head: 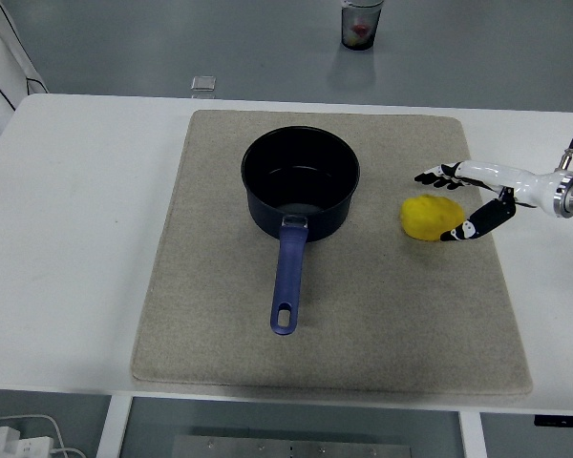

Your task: Put the potato in the blue pot

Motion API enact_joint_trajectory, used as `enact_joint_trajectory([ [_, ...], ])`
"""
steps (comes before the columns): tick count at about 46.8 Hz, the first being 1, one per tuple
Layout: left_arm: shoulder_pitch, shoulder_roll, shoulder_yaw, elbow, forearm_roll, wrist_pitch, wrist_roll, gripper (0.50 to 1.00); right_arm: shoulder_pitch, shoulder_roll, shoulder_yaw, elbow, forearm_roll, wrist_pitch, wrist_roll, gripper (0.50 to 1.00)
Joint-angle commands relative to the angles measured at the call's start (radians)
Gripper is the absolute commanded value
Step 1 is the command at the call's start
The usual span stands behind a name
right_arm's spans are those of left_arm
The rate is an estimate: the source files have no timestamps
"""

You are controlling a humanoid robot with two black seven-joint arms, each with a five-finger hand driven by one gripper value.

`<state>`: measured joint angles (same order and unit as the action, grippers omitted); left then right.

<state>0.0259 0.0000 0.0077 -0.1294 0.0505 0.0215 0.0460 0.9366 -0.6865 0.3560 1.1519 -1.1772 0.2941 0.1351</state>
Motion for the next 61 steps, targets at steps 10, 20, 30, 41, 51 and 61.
enact_joint_trajectory([
  [10, 0.000, 0.000, 0.000, -0.001, 0.000, 0.000, 0.000, 0.996, -0.039, 0.027, -0.002, -0.003, -0.021, -0.038, 0.000, 0.932],
  [20, 0.000, 0.000, 0.000, -0.001, 0.000, 0.000, 0.000, 0.996, -0.056, 0.041, -0.002, -0.005, -0.047, -0.079, 0.000, 0.928],
  [30, 0.000, 0.000, 0.000, -0.001, 0.000, 0.000, 0.000, 0.996, -0.056, 0.047, -0.002, -0.008, -0.048, -0.095, 0.000, 0.915],
  [41, 0.000, 0.000, 0.000, 0.001, 0.000, 0.000, 0.000, 0.996, -0.053, 0.059, -0.003, -0.012, -0.064, -0.099, -0.002, 0.758],
  [51, 0.000, 0.000, 0.000, 0.001, 0.000, 0.000, 0.000, 0.996, -0.050, 0.059, -0.002, -0.021, -0.064, -0.099, -0.006, 0.631],
  [61, 0.000, 0.000, 0.000, -0.001, 0.000, 0.000, 0.000, 0.996, -0.048, 0.058, -0.003, -0.023, -0.071, -0.092, -0.009, 0.500],
])
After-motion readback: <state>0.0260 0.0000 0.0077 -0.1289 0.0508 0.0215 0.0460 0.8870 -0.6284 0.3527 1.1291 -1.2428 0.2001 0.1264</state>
